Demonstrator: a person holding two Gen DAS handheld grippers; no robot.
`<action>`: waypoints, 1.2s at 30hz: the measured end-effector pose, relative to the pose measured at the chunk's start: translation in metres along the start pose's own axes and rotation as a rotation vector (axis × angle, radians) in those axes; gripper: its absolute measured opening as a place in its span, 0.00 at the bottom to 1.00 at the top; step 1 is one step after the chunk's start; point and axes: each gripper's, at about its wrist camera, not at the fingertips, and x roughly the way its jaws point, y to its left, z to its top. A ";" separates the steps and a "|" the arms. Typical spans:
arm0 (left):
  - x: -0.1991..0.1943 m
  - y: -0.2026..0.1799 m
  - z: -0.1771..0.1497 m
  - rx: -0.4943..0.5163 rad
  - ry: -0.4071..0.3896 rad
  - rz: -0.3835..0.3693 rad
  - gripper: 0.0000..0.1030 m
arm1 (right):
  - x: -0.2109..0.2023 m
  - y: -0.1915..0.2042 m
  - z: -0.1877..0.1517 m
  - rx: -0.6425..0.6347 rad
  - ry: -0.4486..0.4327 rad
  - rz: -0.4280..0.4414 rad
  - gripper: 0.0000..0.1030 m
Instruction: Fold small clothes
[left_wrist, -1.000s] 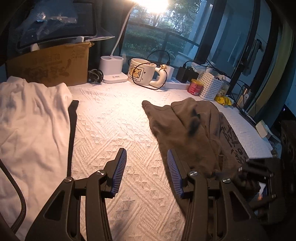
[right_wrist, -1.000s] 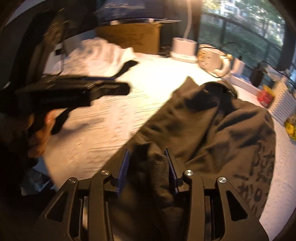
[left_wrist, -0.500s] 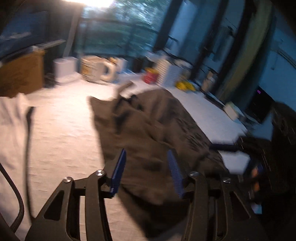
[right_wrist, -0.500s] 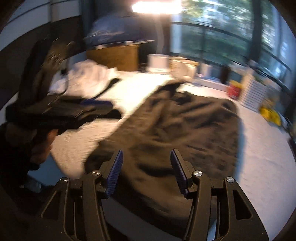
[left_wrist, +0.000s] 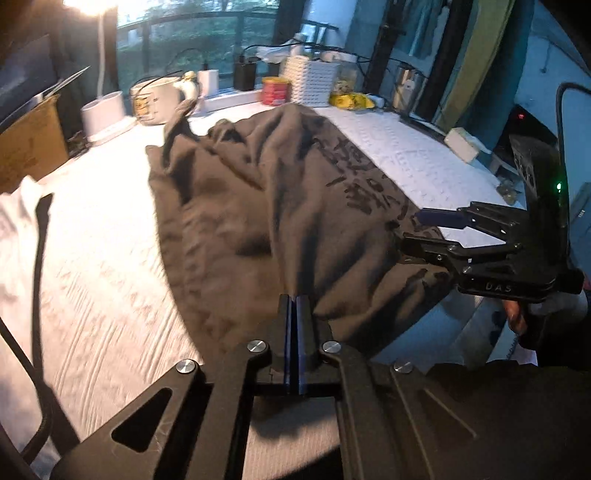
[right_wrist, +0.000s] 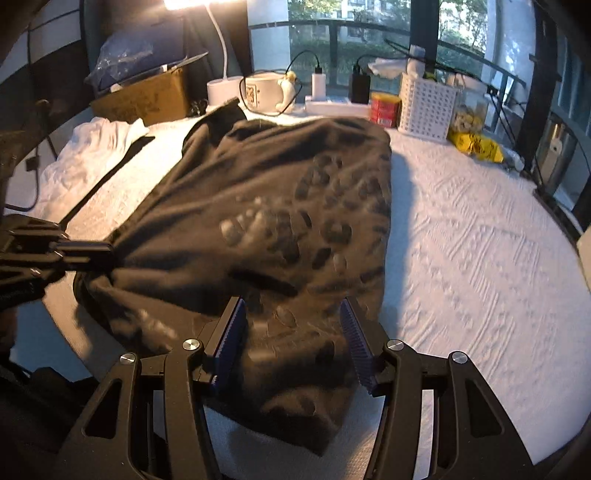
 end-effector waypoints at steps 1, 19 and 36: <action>0.001 0.001 -0.004 -0.010 0.018 0.010 0.00 | 0.002 0.001 -0.002 -0.003 0.004 0.003 0.55; -0.001 0.011 0.019 -0.078 0.013 0.074 0.32 | -0.010 -0.026 -0.001 0.038 -0.033 -0.006 0.58; 0.016 0.025 0.008 -0.134 0.015 0.190 0.04 | 0.004 -0.028 0.006 0.026 -0.011 0.018 0.58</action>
